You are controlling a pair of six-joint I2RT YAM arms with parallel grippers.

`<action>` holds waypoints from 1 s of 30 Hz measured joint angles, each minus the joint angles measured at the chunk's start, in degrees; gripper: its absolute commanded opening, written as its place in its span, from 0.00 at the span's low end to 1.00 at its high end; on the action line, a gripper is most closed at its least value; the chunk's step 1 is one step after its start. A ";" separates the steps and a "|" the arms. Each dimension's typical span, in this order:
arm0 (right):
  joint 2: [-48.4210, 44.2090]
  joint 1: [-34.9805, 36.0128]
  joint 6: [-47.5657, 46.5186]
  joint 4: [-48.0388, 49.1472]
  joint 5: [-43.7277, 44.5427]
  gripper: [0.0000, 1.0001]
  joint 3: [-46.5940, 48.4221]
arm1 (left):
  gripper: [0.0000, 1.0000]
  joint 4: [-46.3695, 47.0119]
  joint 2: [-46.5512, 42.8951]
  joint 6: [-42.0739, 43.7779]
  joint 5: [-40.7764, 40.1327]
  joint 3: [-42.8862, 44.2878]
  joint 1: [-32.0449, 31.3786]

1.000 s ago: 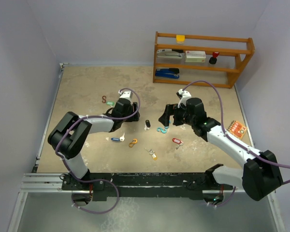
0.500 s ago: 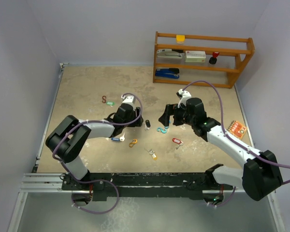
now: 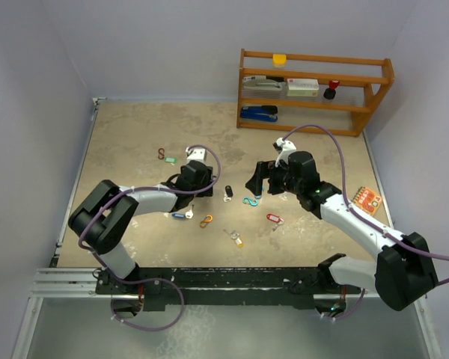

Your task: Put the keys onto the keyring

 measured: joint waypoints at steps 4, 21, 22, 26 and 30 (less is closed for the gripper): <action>0.02 0.00 -0.02 0.02 -0.02 0.99 0.00 | 0.55 -0.90 0.13 2.45 -1.31 0.26 0.00; 1.81 0.00 -0.02 0.22 -0.04 0.99 0.00 | 0.55 1.95 2.01 9.22 4.35 1.29 -0.04; 1.88 0.00 -0.02 0.22 -0.04 0.99 0.00 | 0.55 2.01 2.12 9.38 4.63 1.38 -0.11; 1.90 0.00 -0.02 0.24 -0.04 0.99 0.00 | 0.53 2.54 3.72 9.84 4.76 2.91 -0.39; 1.90 0.00 -0.02 0.22 -0.04 0.99 0.00 | 0.46 3.37 5.57 10.01 4.07 4.55 -0.52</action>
